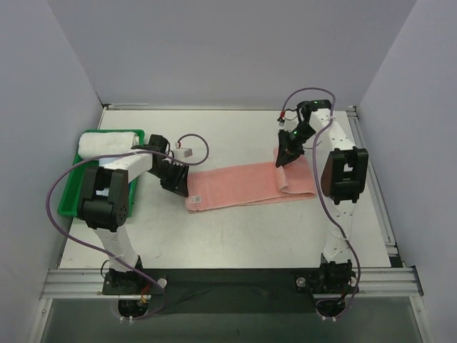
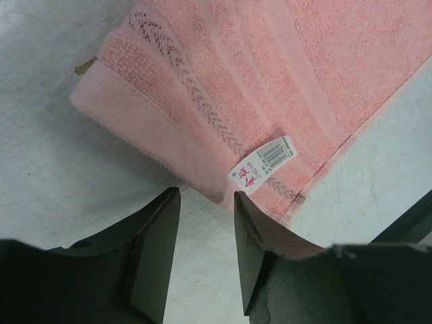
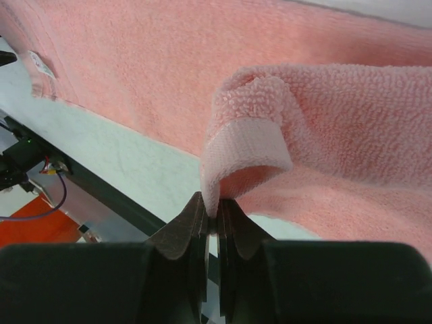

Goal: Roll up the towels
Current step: Fold the towel

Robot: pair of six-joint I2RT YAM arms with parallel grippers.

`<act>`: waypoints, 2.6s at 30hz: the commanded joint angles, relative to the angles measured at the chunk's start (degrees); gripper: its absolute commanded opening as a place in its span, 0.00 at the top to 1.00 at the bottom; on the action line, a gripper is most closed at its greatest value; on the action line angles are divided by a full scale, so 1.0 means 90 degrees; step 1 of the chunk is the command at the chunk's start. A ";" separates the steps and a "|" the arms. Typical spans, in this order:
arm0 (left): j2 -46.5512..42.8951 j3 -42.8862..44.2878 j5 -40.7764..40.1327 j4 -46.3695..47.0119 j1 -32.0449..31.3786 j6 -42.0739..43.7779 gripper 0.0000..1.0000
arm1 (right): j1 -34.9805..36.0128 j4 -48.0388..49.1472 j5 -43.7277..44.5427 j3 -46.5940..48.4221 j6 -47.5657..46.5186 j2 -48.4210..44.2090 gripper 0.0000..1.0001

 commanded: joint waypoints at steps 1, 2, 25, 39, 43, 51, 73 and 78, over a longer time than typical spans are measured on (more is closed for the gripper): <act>-0.0017 -0.0046 -0.0011 0.0227 -0.0049 0.0021 0.51 | 0.0425 0.0163 -0.0406 -0.0155 0.0612 0.0057 1.00; -0.0007 -0.0047 -0.0049 0.0227 -0.0049 0.0021 0.50 | 0.0494 0.0212 -0.0406 -0.0194 0.0671 0.0066 1.00; 0.0207 -0.0047 -0.0157 0.0247 -0.0108 0.0070 0.42 | 0.1608 0.0573 -0.0806 -0.0126 0.1541 0.0906 1.00; -0.0798 0.0060 0.0126 0.0042 -0.0127 0.0333 0.45 | 0.1199 0.0388 -0.1080 -0.0116 0.0390 -0.0391 0.48; -0.0848 0.0051 0.0068 -0.0007 -0.0283 0.0392 0.50 | 0.0672 0.0408 -0.0525 0.0040 0.0047 -0.0305 0.66; -0.0281 0.0139 -0.0245 -0.0017 -0.0586 0.0383 0.63 | 0.0202 0.0563 0.0277 0.0081 -0.0207 0.0758 0.91; 0.3062 0.6683 0.0583 -0.1853 -0.0127 0.0852 0.44 | 0.0546 0.0418 -0.1831 -0.3077 -0.0374 -0.1935 0.66; 0.1686 0.4196 0.0790 -0.0996 -0.0351 0.0325 0.46 | 0.0075 0.0466 -0.0613 -0.2636 -0.0471 -0.1770 0.61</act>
